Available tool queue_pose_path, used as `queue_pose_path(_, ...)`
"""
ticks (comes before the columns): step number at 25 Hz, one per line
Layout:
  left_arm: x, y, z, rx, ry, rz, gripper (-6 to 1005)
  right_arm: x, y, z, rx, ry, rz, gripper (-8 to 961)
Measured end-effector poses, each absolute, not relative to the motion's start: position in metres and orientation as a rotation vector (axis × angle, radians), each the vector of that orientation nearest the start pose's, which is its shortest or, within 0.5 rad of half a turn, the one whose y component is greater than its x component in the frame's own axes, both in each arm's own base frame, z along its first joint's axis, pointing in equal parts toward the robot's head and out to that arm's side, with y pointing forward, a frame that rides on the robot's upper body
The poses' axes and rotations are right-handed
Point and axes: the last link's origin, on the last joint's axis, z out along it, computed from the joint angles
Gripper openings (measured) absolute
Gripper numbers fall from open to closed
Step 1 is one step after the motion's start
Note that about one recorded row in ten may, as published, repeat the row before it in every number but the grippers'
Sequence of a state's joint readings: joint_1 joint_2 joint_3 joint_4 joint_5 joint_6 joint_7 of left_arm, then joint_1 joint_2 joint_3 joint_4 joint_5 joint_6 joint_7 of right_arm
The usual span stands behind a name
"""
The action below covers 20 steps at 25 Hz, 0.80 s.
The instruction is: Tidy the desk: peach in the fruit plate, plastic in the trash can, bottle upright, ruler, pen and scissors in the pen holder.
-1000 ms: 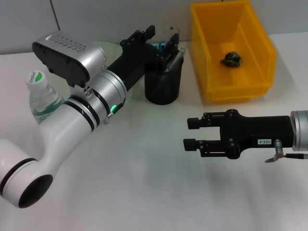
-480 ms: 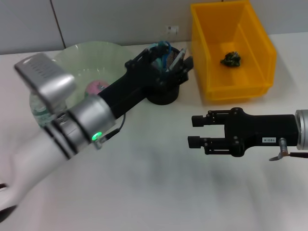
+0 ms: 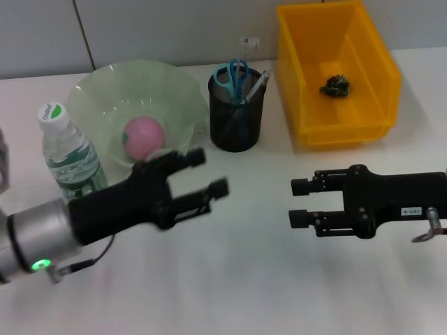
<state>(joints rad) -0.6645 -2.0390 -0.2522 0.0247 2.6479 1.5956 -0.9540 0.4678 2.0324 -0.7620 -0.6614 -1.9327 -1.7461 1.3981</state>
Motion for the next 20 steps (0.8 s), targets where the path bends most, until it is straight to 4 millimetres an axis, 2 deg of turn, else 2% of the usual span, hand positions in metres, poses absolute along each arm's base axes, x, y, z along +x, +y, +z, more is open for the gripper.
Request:
queue_pose_path(1, -0.242, 0.299, -0.052, -2.728, -0.623, -1.129, 790, 0.268, 0.297, 0.017, -2.858, 0.640, 0.809, 632)
queue_pose_path(2, -0.242, 0.299, -0.052, -2.728, -0.623, -1.129, 790, 0.268, 0.297, 0.017, -2.858, 0.640, 0.809, 632)
queue_pose_path(6, -0.261, 0.293, -0.036, -2.881, -0.625, -0.928, 787, 0.274, 0.293, 0.019, -2.861, 0.669, 0.788, 631)
queue_pose_path(11, -0.267, 0.291, -0.030, -2.959, -0.621, -0.811, 786, 0.273, 0.291, 0.012, -2.893, 0.690, 0.766, 631)
queue_pose_path(20, -0.269, 0.291, -0.018, -2.976, -0.600, -0.787, 786, 0.271, 0.288, 0.001, -2.899, 0.638, 0.783, 632)
